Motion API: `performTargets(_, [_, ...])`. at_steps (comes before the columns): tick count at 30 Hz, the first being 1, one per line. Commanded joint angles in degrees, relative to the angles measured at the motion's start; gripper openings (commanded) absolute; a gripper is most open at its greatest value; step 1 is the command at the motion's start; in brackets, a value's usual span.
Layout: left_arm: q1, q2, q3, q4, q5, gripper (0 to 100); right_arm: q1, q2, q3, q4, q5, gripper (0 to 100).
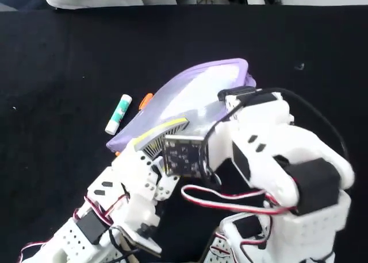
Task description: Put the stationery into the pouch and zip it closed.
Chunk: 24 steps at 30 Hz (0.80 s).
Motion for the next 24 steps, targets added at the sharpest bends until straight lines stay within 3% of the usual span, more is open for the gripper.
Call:
performTargets(1, [-0.13,-0.97,0.31,-2.2,4.57,20,3.87,0.92,6.37,-6.15,-0.18,1.1])
performTargets(4, [-1.89,-0.97,0.31,-2.02,8.09,21,3.6,0.84,9.1,-7.38,-3.16,1.1])
performTargets(12, [-2.95,-0.97,0.66,-2.02,8.09,20,-1.32,1.01,9.1,-7.3,-14.24,1.1])
performTargets(16, [-6.55,-0.97,0.84,-2.02,8.35,15,-0.88,1.01,7.78,-6.59,-19.78,1.1])
performTargets(24, [-13.32,-0.97,0.92,-1.93,8.53,12,2.46,9.71,-8.84,7.21,-30.07,1.1])
